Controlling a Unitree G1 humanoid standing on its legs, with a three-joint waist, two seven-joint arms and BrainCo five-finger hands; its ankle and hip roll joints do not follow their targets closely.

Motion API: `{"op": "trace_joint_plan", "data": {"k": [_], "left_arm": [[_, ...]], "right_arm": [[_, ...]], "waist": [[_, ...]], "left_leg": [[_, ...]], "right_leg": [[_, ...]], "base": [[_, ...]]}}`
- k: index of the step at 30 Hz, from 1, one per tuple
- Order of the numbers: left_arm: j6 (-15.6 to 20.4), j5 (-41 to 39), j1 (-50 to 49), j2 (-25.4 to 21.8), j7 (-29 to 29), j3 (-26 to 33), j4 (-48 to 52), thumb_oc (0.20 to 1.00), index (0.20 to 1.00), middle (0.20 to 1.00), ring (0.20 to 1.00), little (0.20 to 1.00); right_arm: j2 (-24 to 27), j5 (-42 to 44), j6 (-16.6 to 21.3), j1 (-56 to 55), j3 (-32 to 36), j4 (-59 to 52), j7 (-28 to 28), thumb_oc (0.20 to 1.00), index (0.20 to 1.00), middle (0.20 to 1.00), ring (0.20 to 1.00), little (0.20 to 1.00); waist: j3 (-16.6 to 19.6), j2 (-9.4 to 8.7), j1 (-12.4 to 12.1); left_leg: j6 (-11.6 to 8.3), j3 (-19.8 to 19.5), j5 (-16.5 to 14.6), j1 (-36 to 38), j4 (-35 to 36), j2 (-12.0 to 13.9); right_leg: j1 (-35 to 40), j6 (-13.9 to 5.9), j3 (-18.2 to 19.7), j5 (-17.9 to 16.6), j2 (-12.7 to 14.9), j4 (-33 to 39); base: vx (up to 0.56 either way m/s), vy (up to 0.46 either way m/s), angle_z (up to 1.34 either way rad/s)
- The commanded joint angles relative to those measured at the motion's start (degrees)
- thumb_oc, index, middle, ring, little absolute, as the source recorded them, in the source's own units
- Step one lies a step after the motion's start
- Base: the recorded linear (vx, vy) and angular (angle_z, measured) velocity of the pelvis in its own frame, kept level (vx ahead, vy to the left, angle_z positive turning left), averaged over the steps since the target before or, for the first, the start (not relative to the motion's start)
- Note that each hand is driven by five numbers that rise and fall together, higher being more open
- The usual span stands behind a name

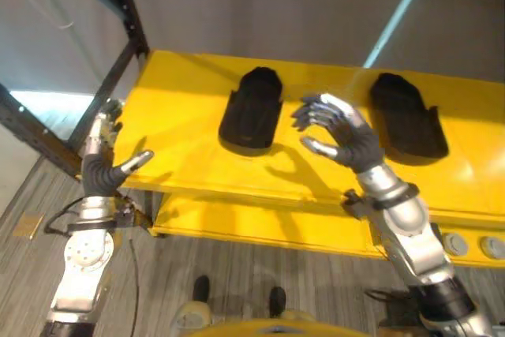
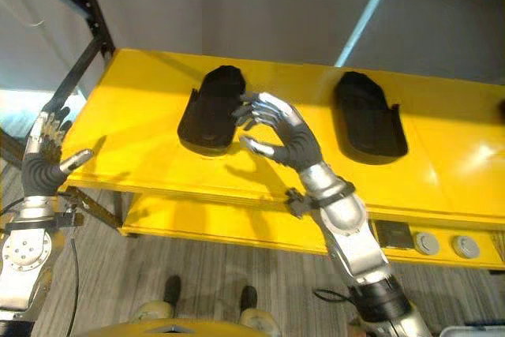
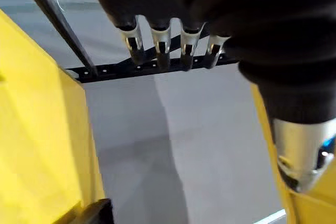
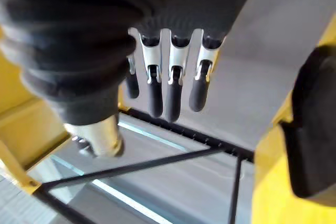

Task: Move parts from the plastic box to the shelf.

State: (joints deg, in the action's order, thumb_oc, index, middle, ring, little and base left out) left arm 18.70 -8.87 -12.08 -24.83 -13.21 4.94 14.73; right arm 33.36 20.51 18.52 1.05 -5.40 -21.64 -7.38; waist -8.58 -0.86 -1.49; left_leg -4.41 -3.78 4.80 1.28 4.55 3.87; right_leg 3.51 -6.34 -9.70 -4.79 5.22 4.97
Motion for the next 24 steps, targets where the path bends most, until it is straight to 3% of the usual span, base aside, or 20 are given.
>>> {"op": "trace_joint_plan", "data": {"k": [1, 6, 8, 11, 12, 13, 14, 19, 20, 24], "left_arm": [[0.61, 7.69, -3.81, 0.63, -4.47, 4.54, -5.86, 1.000, 1.000, 1.000, 1.000, 1.000], [-0.72, 18.15, -6.71, 2.78, -11.97, 8.22, -15.19, 1.000, 1.000, 1.000, 1.000, 1.000], [-0.70, 19.58, -7.16, 3.11, -12.86, 8.48, -17.44, 1.000, 1.000, 1.000, 1.000, 1.000], [-0.54, 21.26, -8.32, 4.15, -14.45, 7.97, -24.84, 1.000, 1.000, 1.000, 1.000, 1.000], [-0.82, 20.44, -9.22, 5.02, -14.32, 7.16, -30.49, 1.000, 1.000, 1.000, 1.000, 1.000], [-0.63, 20.41, -9.02, 4.91, -14.43, 7.05, -30.80, 1.000, 1.000, 1.000, 1.000, 1.000], [-0.96, 20.41, -9.76, 5.26, -13.16, 5.93, -35.68, 1.000, 1.000, 1.000, 1.000, 1.000], [-1.17, 17.58, -8.75, 6.58, -11.41, 3.59, -45.11, 1.000, 1.000, 1.000, 1.000, 1.000], [-0.72, 12.13, -7.86, 8.09, -9.05, 2.30, -47.45, 1.000, 1.000, 1.000, 1.000, 1.000], [-1.27, 6.25, -4.17, 8.48, -3.65, -1.92, -56.98, 1.000, 1.000, 1.000, 1.000, 1.000]], "right_arm": [[2.26, -12.64, 3.68, -5.58, 5.29, 1.62, 3.53, 1.000, 1.000, 1.000, 1.000, 1.000], [1.93, -26.23, 3.28, -17.17, 13.03, 13.68, 11.92, 1.000, 1.000, 1.000, 1.000, 1.000], [1.29, -27.34, 2.99, -18.51, 13.93, 17.40, 13.47, 1.000, 1.000, 1.000, 1.000, 1.000], [-2.52, -27.11, 2.84, -21.51, 17.03, 29.68, 18.39, 1.000, 1.000, 1.000, 1.000, 1.000], [-5.24, -26.04, 2.40, -22.11, 17.75, 38.40, 20.87, 1.000, 1.000, 1.000, 1.000, 1.000], [-5.24, -26.06, 2.70, -21.88, 17.64, 38.86, 21.07, 1.000, 1.000, 1.000, 1.000, 1.000], [-7.62, -24.53, 1.97, -21.39, 17.65, 48.12, 22.75, 1.000, 1.000, 1.000, 1.000, 1.000], [-10.75, -21.43, 0.64, -19.27, 14.21, 62.90, 22.76, 1.000, 1.000, 1.000, 1.000, 1.000], [-11.54, -20.69, -0.29, -17.74, 11.69, 67.08, 22.30, 1.000, 1.000, 1.000, 1.000, 1.000], [-11.97, -19.05, -1.31, -13.51, 6.47, 73.62, 19.93, 1.000, 1.000, 1.000, 1.000, 1.000]], "waist": [[5.86, -1.84, 0.36], [6.72, -1.50, 1.82], [6.76, -1.55, 2.17], [6.78, -1.57, 2.82], [6.79, -1.51, 3.10], [6.68, -1.61, 3.06], [6.73, -1.46, 3.37], [6.29, -1.46, 3.57], [5.78, -1.54, 3.70], [4.88, -1.45, 3.91]], "left_leg": [[2.57, 1.61, -8.95, 4.05, 0.15, -1.54], [2.67, 2.60, -10.11, 7.02, -0.07, -1.10], [2.66, 2.73, -10.15, 7.22, -0.07, -1.06], [2.67, 2.98, -10.27, 7.62, -0.17, -0.79], [2.69, 2.98, -10.62, 7.91, -0.09, -0.60], [2.71, 3.00, -10.20, 7.61, -0.25, -0.69], [2.71, 3.02, -10.61, 7.86, -0.10, -0.53], [2.70, 3.03, -10.43, 7.55, -0.14, -0.41], [2.64, 2.98, -10.19, 7.34, -0.20, -0.47], [2.60, 2.99, -9.75, 6.84, -0.26, -0.48]], "right_leg": [[2.55, 0.58, 0.27, 8.30, 0.08, -1.35], [4.44, 0.80, 1.57, 9.20, -0.02, -1.82], [4.49, 0.82, 1.71, 9.29, -0.13, -1.90], [4.66, 0.84, 2.02, 9.45, -0.37, -2.10], [4.86, 0.78, 2.20, 9.81, -0.56, -2.08], [4.60, 0.82, 2.16, 9.42, -0.47, -2.18], [4.84, 0.70, 2.33, 9.78, -0.67, -2.07], [4.37, 0.71, 2.57, 9.66, -0.81, -2.24], [4.01, 0.70, 2.68, 9.46, -0.91, -2.36], [3.26, 0.61, 3.01, 9.02, -0.95, -2.63]], "base": [[0.08, -0.013, -0.29], [0.04, -0.011, -0.19], [-0.01, -0.011, -0.09], [0.02, -0.018, -0.02], [-0.05, -0.020, -0.10], [0.01, -0.024, -0.15], [-0.04, -0.005, -0.17], [-0.01, -0.006, -0.05], [0.00, 0.000, 0.00], [-0.05, 0.005, -0.02]]}}
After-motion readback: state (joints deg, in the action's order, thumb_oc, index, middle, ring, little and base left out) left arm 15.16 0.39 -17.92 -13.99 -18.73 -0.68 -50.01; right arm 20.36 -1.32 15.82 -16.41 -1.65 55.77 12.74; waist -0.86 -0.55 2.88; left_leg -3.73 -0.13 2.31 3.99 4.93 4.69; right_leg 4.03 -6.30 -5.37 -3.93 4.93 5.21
